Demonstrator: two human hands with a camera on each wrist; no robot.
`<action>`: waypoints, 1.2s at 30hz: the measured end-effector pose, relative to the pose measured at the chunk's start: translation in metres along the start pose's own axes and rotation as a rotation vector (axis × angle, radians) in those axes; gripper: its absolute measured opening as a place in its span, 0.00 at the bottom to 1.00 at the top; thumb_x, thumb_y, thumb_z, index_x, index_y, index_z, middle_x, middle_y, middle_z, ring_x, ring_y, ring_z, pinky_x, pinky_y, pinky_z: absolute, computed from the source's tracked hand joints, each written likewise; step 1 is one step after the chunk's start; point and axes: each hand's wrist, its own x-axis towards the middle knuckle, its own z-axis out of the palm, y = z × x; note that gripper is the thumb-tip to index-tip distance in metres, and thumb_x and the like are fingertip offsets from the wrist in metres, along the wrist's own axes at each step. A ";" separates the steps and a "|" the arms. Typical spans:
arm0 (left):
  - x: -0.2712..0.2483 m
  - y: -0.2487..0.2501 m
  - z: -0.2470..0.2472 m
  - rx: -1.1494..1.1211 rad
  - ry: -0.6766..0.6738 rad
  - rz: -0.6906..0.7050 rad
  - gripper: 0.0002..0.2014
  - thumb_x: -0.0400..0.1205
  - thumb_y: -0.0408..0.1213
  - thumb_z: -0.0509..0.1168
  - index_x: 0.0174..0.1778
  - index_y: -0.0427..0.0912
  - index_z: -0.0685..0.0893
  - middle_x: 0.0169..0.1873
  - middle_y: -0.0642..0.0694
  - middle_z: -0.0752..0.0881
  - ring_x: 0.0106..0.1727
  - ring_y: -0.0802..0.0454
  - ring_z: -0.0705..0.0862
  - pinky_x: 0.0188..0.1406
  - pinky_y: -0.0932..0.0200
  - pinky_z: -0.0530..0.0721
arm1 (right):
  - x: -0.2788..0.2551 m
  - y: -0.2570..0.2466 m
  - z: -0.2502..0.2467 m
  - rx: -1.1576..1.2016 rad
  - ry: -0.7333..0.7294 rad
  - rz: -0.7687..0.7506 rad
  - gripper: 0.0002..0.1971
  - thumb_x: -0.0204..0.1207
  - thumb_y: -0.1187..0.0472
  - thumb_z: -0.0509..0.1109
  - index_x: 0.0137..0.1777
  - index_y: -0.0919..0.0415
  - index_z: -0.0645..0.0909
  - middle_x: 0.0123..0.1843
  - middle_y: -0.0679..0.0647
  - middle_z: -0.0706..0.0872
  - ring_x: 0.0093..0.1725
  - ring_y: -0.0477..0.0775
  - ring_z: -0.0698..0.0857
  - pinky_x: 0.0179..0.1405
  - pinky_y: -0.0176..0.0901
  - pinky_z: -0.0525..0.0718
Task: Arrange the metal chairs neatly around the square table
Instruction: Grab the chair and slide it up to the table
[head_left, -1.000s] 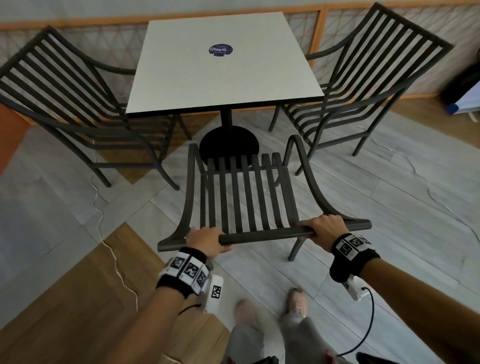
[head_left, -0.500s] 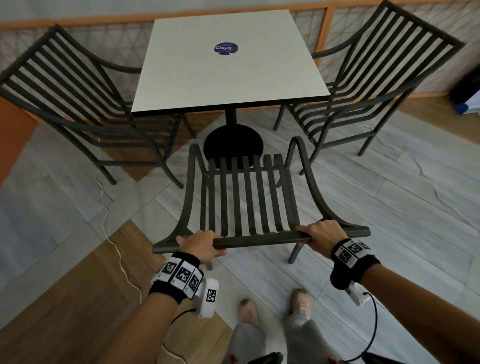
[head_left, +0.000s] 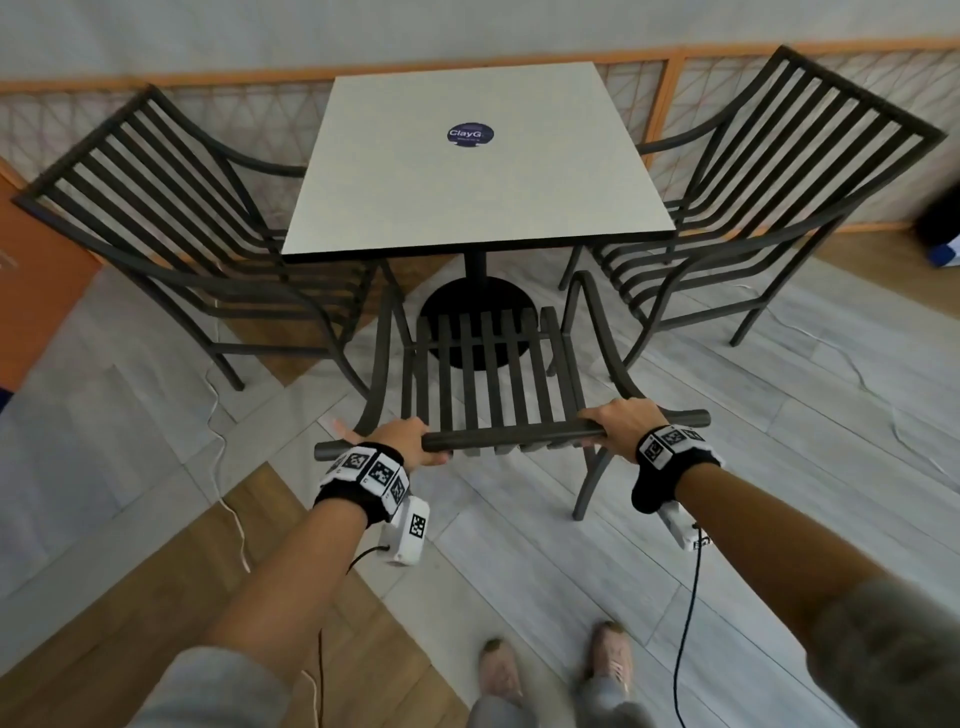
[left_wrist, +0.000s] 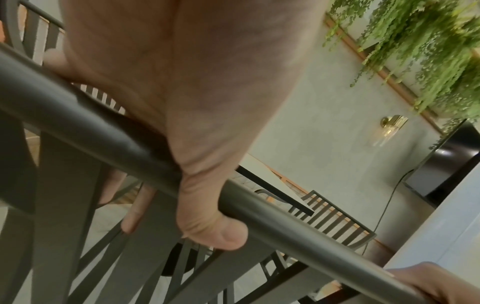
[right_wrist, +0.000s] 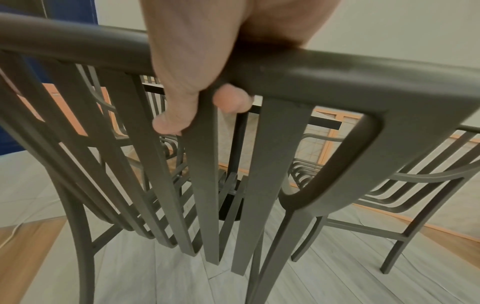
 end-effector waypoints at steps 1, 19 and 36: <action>0.006 -0.001 -0.005 0.005 0.024 -0.021 0.17 0.78 0.56 0.67 0.56 0.49 0.85 0.51 0.45 0.88 0.56 0.43 0.84 0.59 0.40 0.69 | 0.008 0.000 -0.003 0.005 -0.005 0.003 0.12 0.77 0.42 0.65 0.54 0.47 0.80 0.42 0.49 0.87 0.42 0.54 0.85 0.38 0.47 0.84; 0.090 0.003 -0.052 -0.069 0.134 -0.020 0.13 0.73 0.52 0.74 0.47 0.49 0.89 0.45 0.43 0.91 0.50 0.42 0.87 0.61 0.44 0.83 | 0.082 0.015 -0.035 0.079 -0.044 0.257 0.07 0.77 0.49 0.68 0.53 0.47 0.80 0.47 0.48 0.86 0.54 0.57 0.86 0.64 0.64 0.77; 0.061 -0.044 -0.083 -0.154 0.005 0.177 0.22 0.69 0.62 0.69 0.59 0.62 0.79 0.58 0.55 0.85 0.63 0.51 0.77 0.75 0.20 0.54 | 0.067 -0.033 -0.073 0.140 0.127 -0.017 0.24 0.76 0.43 0.66 0.71 0.42 0.68 0.63 0.48 0.83 0.63 0.53 0.79 0.67 0.55 0.75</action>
